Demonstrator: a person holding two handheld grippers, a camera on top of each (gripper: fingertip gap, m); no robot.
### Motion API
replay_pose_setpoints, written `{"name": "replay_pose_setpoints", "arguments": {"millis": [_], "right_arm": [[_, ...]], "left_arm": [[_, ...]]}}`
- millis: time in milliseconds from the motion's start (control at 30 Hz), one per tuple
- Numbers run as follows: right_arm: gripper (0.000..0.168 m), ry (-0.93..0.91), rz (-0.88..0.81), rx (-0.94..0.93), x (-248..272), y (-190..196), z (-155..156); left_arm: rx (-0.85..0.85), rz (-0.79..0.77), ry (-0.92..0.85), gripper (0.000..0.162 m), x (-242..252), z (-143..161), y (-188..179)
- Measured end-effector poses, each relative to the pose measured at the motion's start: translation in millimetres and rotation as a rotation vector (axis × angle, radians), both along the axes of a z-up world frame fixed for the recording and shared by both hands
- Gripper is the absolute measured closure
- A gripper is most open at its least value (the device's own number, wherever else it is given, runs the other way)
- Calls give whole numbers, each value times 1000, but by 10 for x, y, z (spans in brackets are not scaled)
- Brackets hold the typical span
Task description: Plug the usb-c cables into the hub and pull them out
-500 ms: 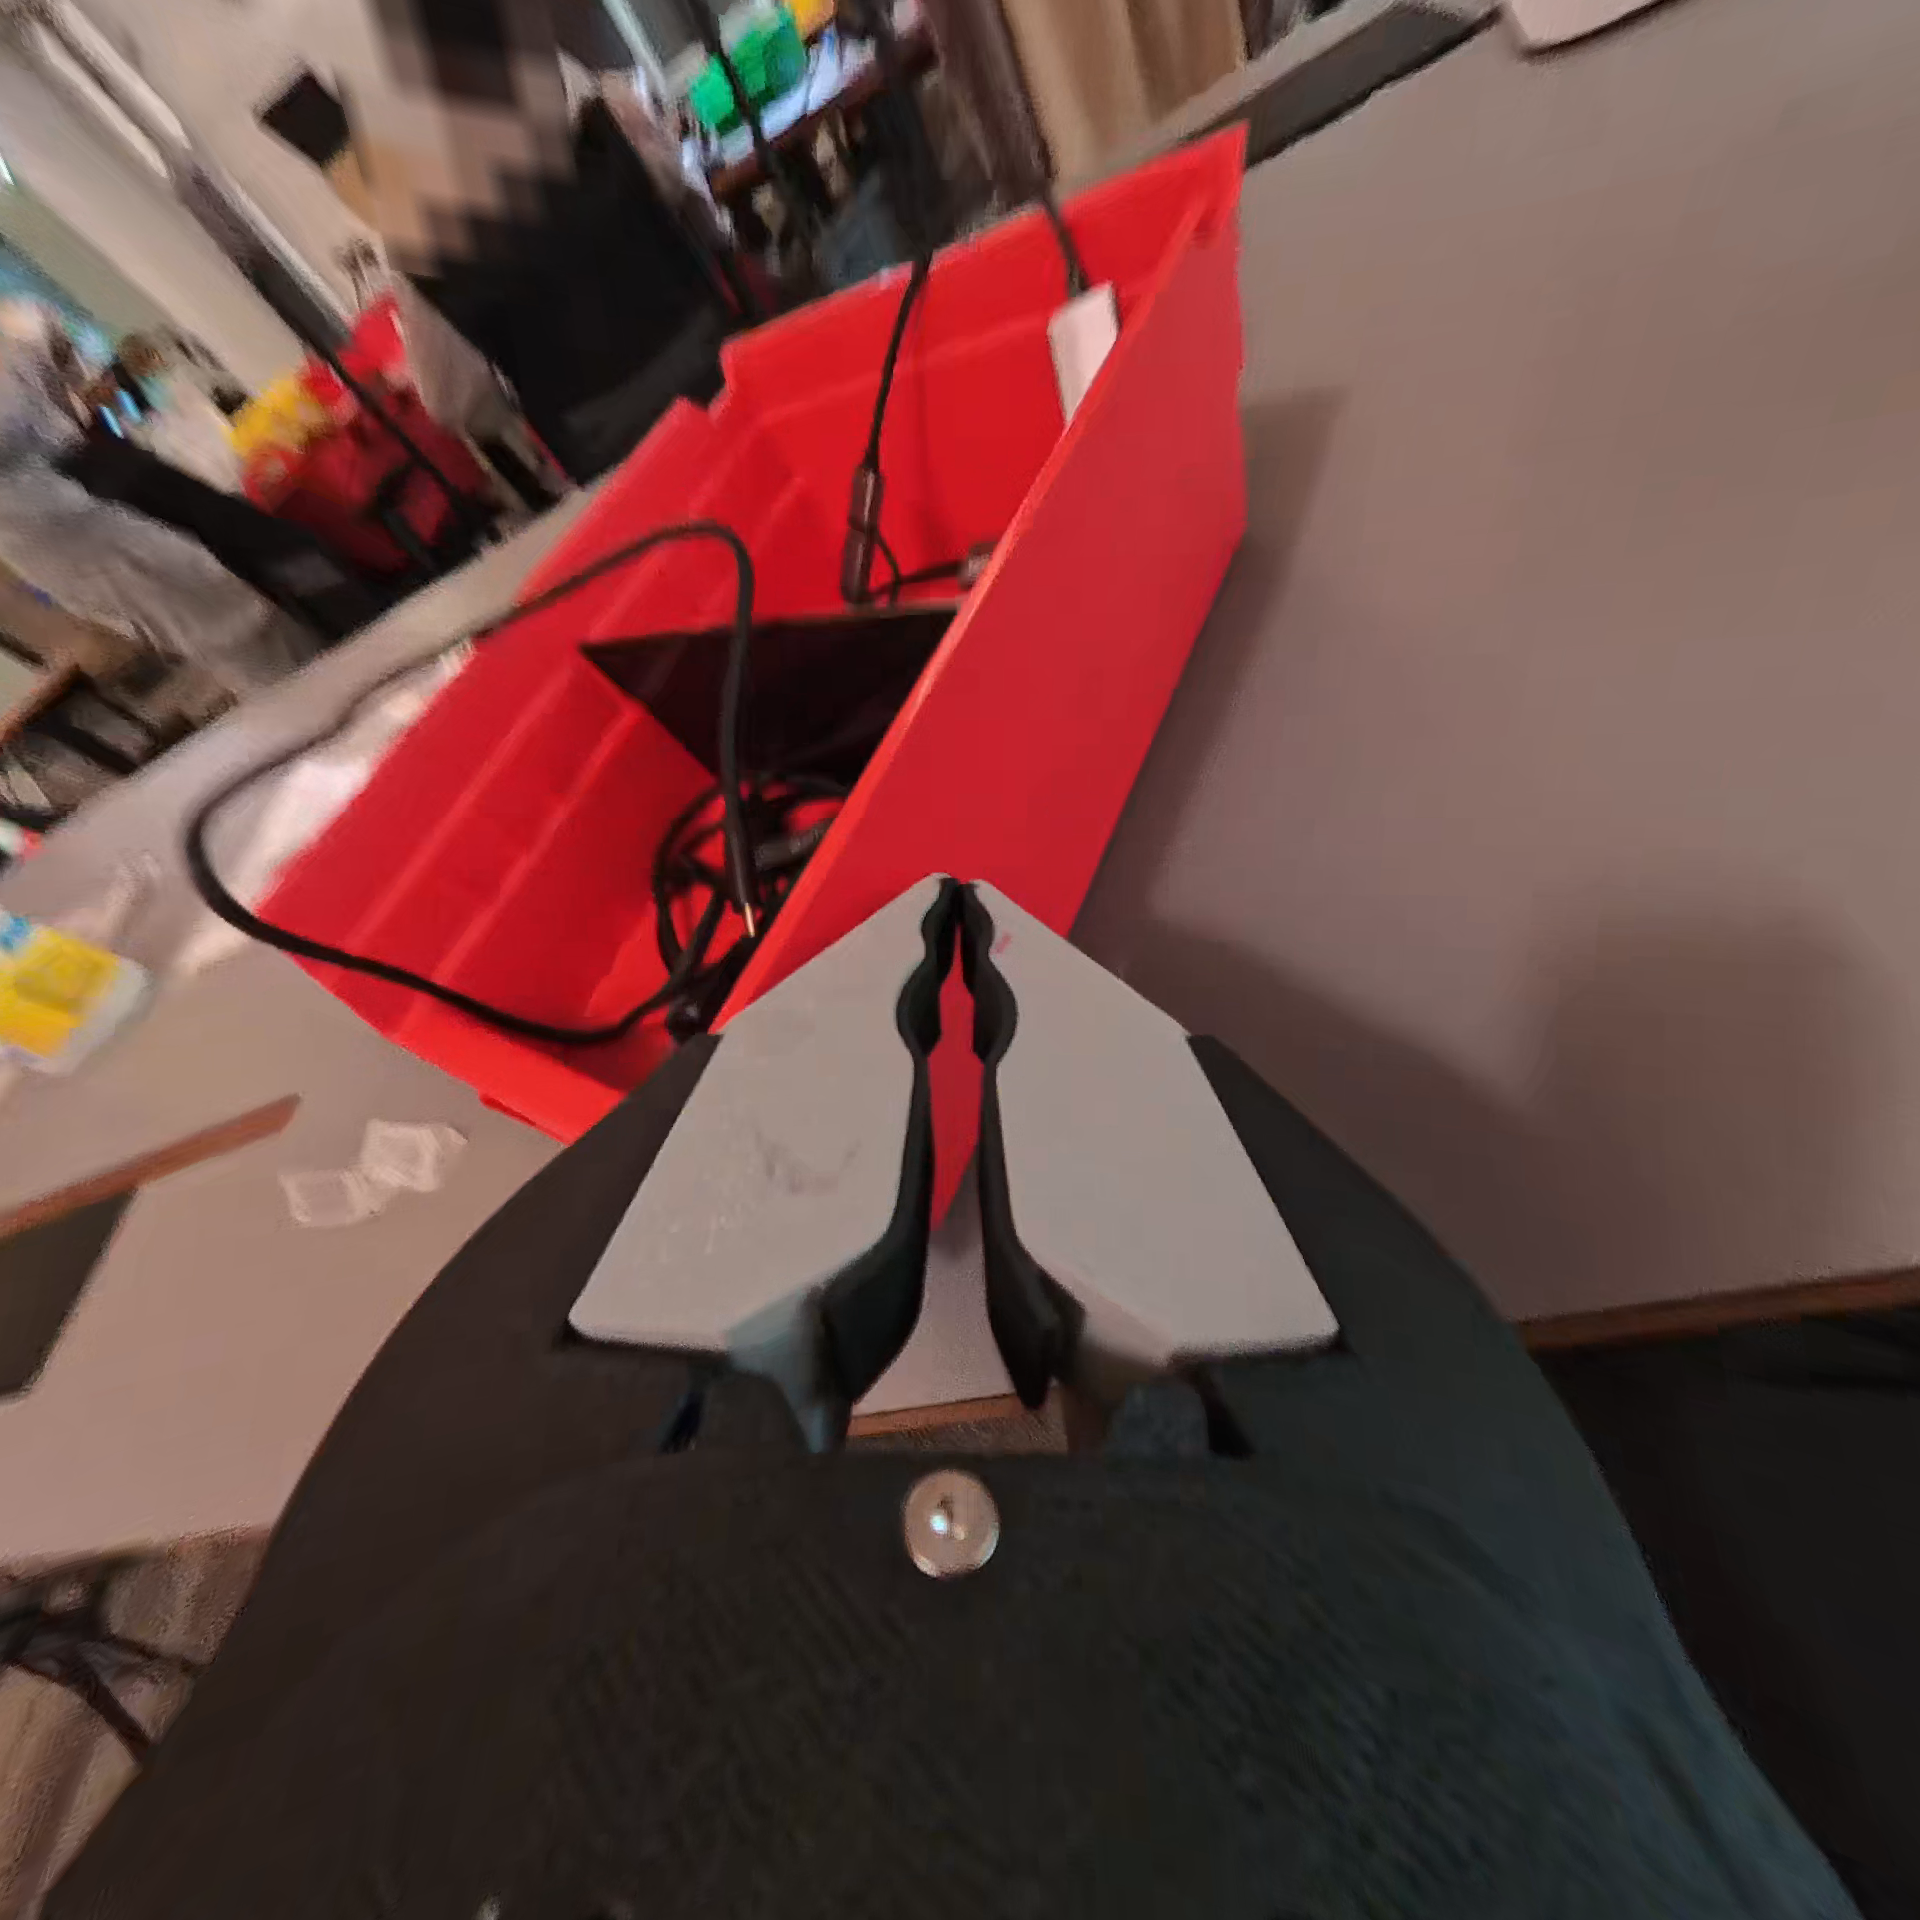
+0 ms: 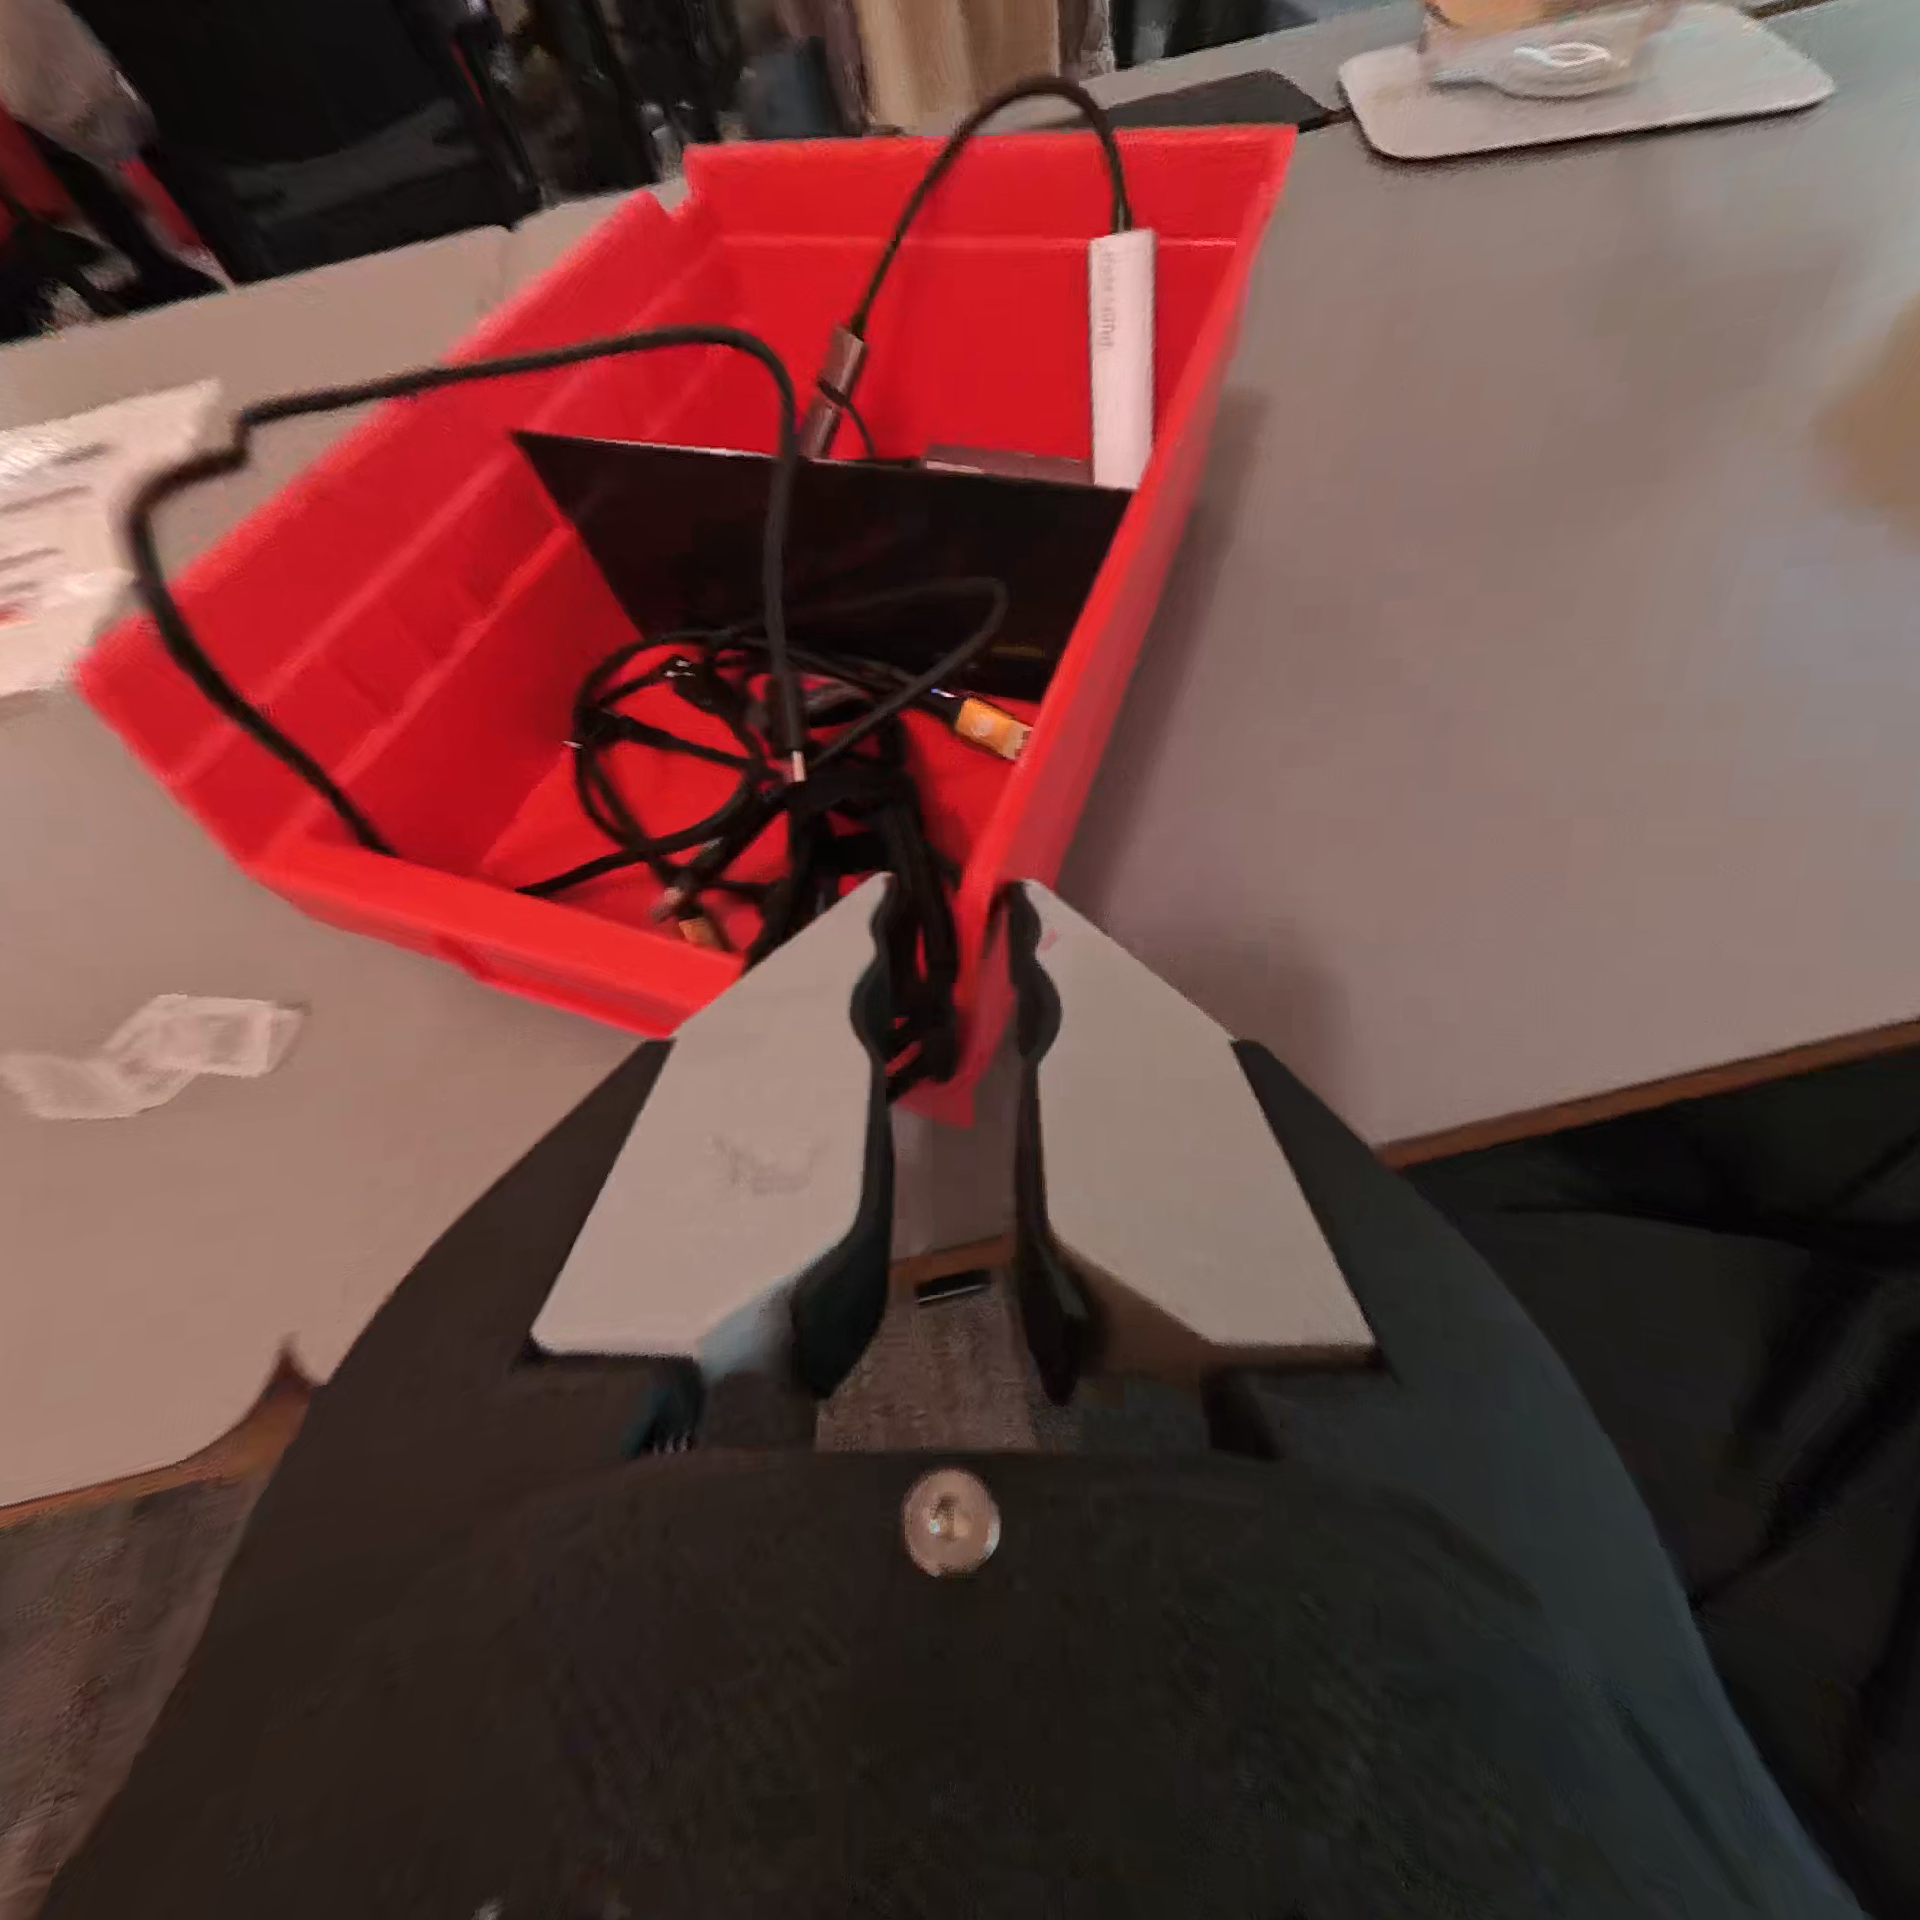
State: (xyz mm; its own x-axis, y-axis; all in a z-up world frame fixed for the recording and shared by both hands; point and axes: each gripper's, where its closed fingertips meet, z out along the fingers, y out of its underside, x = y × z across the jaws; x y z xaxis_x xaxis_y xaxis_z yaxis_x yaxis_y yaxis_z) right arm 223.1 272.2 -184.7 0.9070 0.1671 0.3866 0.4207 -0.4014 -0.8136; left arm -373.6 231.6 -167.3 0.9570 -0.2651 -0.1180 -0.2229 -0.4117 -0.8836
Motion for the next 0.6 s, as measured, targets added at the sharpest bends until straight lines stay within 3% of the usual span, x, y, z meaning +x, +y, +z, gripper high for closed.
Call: {"name": "replay_pose_setpoints", "arguments": {"millis": [33, 200, 367, 400, 500, 600], "right_arm": [[145, -1, 17, 1, -66, 6, -7], [151, 26, 58, -31, -177, 33, -98], [125, 69, 67, 37, -142, -62, 185], [118, 79, 90, 57, -190, -113, 301], [108, 95, 175, 130, -411, -295, 670], [107, 188, 370, 146, -930, -444, 866]], "left_arm": [[4, -8, -24, 155, 70, -28, 41], [21, -23, -39, 159, 343, -36, 195], [-15, -29, 27, 161, 474, -43, 286], [-32, -31, 42, 155, 484, -57, 249], [-90, -117, 37, 113, 621, 9, -74], [-56, -165, 43, 111, 609, 344, -324]]}}
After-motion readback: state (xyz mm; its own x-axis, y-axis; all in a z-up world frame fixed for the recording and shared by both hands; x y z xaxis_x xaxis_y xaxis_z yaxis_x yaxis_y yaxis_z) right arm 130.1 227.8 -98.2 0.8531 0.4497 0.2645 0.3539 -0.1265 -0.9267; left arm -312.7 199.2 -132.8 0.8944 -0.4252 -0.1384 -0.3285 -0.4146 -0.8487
